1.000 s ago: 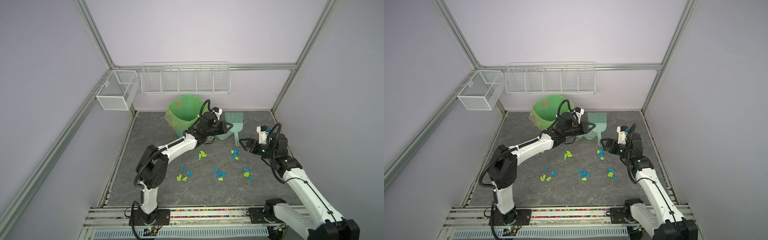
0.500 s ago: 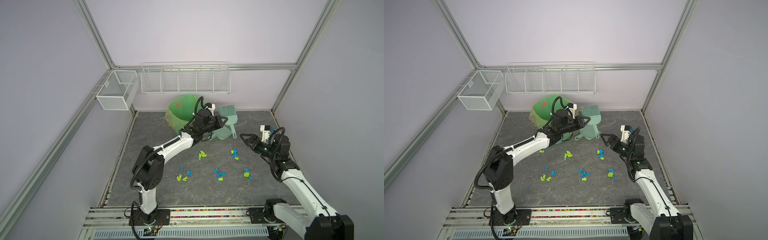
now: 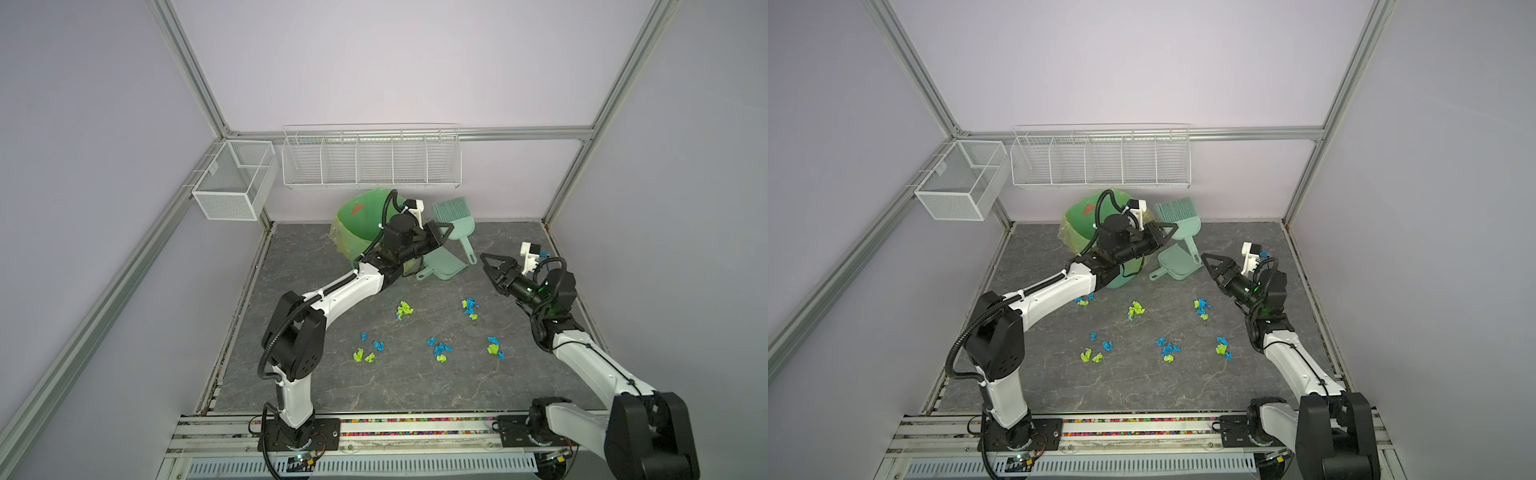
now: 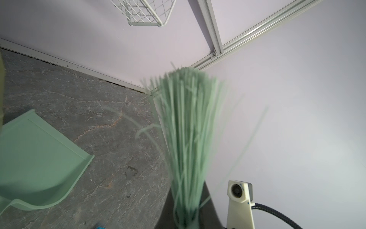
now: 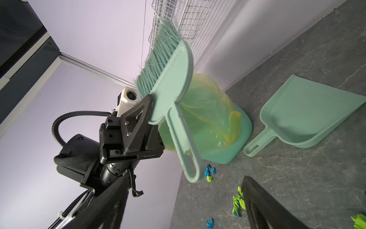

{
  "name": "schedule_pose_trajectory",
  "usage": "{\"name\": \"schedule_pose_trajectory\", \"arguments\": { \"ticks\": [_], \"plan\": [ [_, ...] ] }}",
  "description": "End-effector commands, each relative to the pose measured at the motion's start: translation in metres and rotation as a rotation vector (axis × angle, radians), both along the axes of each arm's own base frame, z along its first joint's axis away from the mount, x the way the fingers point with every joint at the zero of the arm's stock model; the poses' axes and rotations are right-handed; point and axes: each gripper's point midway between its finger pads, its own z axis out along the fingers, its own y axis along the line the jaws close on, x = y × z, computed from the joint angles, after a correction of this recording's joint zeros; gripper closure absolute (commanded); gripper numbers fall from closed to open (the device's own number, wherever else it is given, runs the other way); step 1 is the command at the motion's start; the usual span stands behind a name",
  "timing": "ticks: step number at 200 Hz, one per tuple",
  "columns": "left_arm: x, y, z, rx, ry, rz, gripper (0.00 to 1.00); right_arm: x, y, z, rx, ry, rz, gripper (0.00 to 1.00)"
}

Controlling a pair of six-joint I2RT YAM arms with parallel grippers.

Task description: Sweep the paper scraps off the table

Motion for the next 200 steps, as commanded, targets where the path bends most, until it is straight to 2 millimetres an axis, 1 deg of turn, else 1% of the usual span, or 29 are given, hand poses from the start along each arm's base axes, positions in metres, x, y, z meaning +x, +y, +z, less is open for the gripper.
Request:
{"name": "schedule_pose_trajectory", "arguments": {
  "ticks": [1,27,65,79,90,100,111,125,142,152,172,187,200],
  "plan": [
    [0.004,0.003,0.027,-0.102,-0.027,0.014,1.00,0.001,0.000,0.020,0.087,-0.063,0.012,0.04],
    [0.008,0.001,0.029,-0.135,-0.014,0.003,1.00,0.006,0.002,0.026,0.099,-0.099,0.024,0.00],
    [0.009,-0.006,0.027,-0.175,0.002,-0.022,1.00,0.011,0.008,0.035,0.103,-0.119,0.057,0.10],
    [0.005,-0.010,0.039,-0.225,-0.043,-0.063,1.00,0.012,0.009,0.039,0.110,-0.129,0.057,0.13],
    [0.003,-0.011,0.044,-0.261,-0.060,-0.079,1.00,0.013,0.011,0.043,0.112,-0.138,0.061,0.18],
    [0.004,-0.012,0.045,-0.280,-0.066,-0.085,1.00,0.013,0.012,0.046,0.114,-0.145,0.067,0.28],
    [0.004,-0.014,0.045,-0.285,-0.065,-0.091,1.00,0.013,0.015,0.049,0.111,-0.153,0.083,0.34],
    [0.005,-0.016,0.042,-0.284,-0.064,-0.098,1.00,0.015,0.016,0.051,0.115,-0.162,0.089,0.37],
    [0.004,-0.016,0.044,-0.292,-0.075,-0.103,1.00,0.018,0.015,0.052,0.130,-0.168,0.083,0.38],
    [0.004,-0.016,0.041,-0.287,-0.070,-0.102,1.00,0.020,0.015,0.052,0.142,-0.171,0.084,0.40],
    [0.005,-0.016,0.037,-0.284,-0.065,-0.100,1.00,0.024,0.016,0.054,0.172,-0.179,0.089,0.46],
    [0.004,-0.017,0.035,-0.281,-0.063,-0.103,1.00,0.027,0.014,0.057,0.207,-0.202,0.089,0.55],
    [0.003,-0.017,0.035,-0.280,-0.066,-0.110,1.00,0.028,0.014,0.060,0.243,-0.216,0.096,0.58]
  ]
}}
